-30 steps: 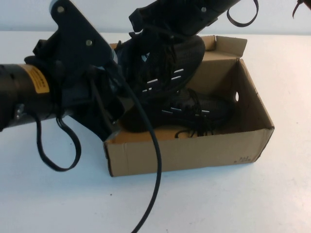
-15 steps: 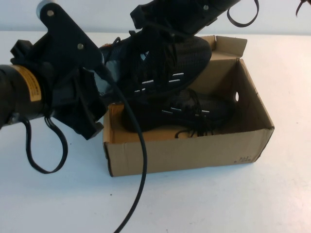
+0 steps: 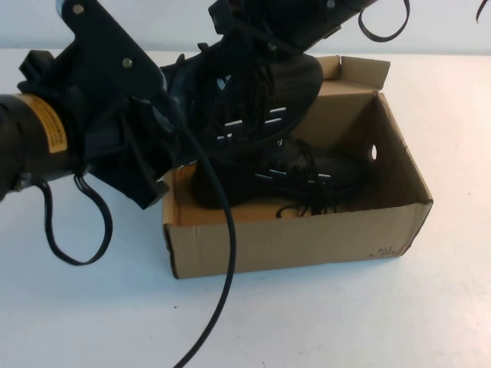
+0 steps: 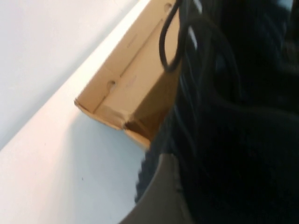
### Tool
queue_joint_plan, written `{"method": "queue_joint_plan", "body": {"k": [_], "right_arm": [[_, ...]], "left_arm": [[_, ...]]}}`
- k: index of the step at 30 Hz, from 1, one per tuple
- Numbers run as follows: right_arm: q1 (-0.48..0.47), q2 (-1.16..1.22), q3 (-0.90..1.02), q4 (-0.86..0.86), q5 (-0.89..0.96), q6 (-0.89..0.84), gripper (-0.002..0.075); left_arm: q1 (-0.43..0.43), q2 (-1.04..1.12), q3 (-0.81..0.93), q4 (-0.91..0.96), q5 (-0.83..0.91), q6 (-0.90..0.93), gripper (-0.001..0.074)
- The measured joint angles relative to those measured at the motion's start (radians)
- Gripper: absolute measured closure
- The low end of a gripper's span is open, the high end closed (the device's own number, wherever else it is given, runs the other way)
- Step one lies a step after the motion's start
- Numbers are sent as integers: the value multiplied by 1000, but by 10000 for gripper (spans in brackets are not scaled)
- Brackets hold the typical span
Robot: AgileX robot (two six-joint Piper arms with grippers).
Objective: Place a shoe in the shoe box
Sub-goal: Hand over the shoe, then place the shoe in the shoe box
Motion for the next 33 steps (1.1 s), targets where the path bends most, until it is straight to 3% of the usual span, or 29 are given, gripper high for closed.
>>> {"method": "queue_joint_plan", "body": {"k": [9,12,15,18,28,30,33], "right_arm": [[0,0,0,14,-2,-4,701],[0,0,0,14,-2,-4,701],[0,0,0,14,0,-6,701],[0,0,0,14,8,-8,701],[0,0,0,14,11,-71,682],[0,0,0,18,11,-80,622],[0,0,-4,35,-8,-84,463]], "left_arm": [[0,35,0,2,-26,0,177],[0,41,0,4,-26,-2,309],[0,41,0,8,-30,-2,566],[0,41,0,12,-33,-6,668],[0,41,0,16,-22,-10,704],[0,41,0,14,-12,-13,705],[0,41,0,10,13,-13,706]]}}
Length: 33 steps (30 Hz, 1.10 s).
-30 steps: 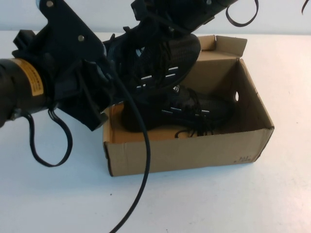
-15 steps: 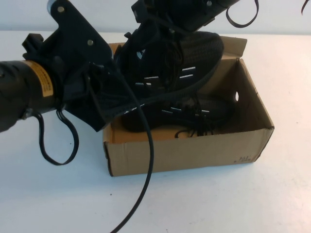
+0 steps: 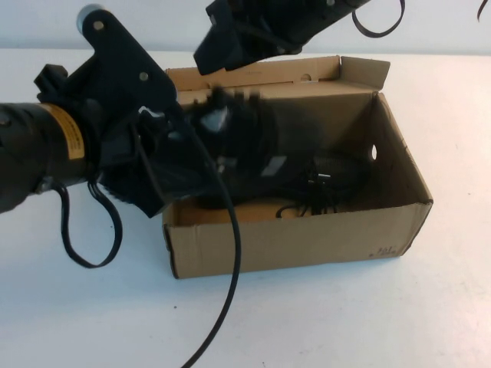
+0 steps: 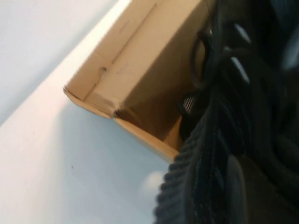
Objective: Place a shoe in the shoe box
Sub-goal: Place the shoe in the shoe box
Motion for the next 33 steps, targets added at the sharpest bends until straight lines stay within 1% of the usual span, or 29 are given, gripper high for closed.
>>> {"method": "queue_joint_plan", "body": {"k": [2,4,7,14,16,20,24,27,30,33], "right_arm": [[0,0,-3,6,-6,-11,348],[0,-2,-3,6,-9,-44,282],[0,-5,-3,6,-10,-104,243],[0,-52,-3,-27,-10,-281,230],[0,-69,-3,-52,-10,-299,229],[0,-97,-3,-110,-10,-235,228],[0,-121,-3,-121,-10,-173,228],[0,-143,0,-121,-10,-61,242],[0,-164,24,-121,-10,17,272],[0,-171,59,-121,-10,6,288]], "left_arm": [[0,2,0,-2,19,0,710],[0,2,2,-4,37,0,713],[0,-4,4,-4,49,0,714],[0,-37,4,-12,12,-49,715],[0,-40,4,-12,-4,-83,715],[0,-40,-10,-12,-34,-185,715],[0,-40,-41,-12,-47,-309,715],[0,-40,-63,-12,-48,-395,715],[0,-40,-75,-12,-48,-435,715],[0,-42,-80,-12,-48,-443,715]]}}
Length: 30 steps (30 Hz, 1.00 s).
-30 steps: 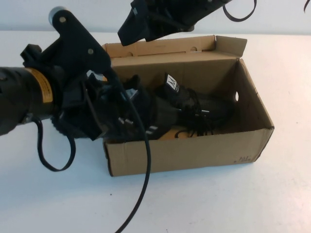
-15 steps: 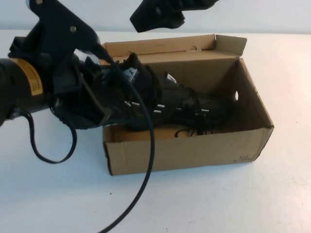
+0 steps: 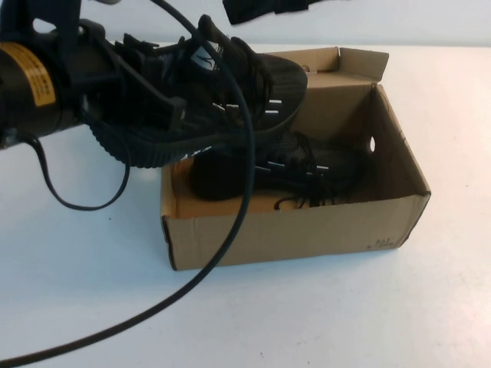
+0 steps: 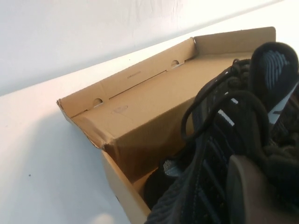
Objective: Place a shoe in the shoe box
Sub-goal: Place the shoe in the shoe box
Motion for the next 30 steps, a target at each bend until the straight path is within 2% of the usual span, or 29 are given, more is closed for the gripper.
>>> {"method": "queue_joint_plan", "body": {"k": [7,14,20,30], "right_arm": [[0,0,92,-80,0,-387,270],[0,0,129,-44,0,-651,141],[0,22,138,53,-1,-722,106],[24,51,138,121,-7,-740,109]], "left_arm": [[0,0,0,-1,16,38,715],[0,-29,0,-94,63,182,715],[0,-80,0,-180,108,262,715],[0,-112,0,-215,108,270,715]]}}
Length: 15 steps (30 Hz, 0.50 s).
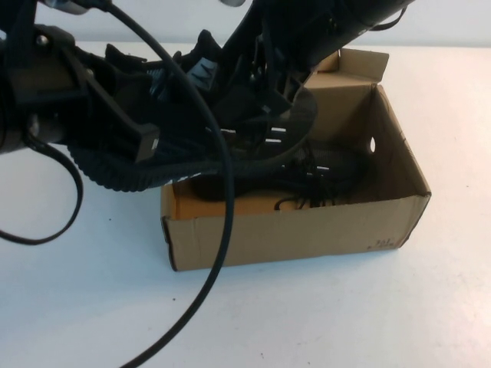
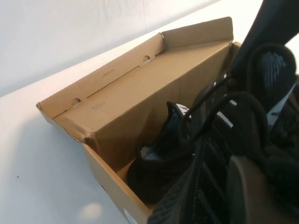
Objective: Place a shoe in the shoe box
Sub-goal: Place the shoe in the shoe box
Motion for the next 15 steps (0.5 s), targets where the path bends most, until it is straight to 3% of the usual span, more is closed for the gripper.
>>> {"method": "queue_joint_plan", "body": {"k": [5,12,15], "right_arm": [[6,16,0,0,-4,-1,229],[6,16,0,-15,-12,-1,589],[6,16,0,-19,-12,-1,684]], "left_arm": [[0,0,0,-3,4,0,715],[0,-4,0,-4,6,3,715],[0,-4,0,-6,6,5,715]]}}
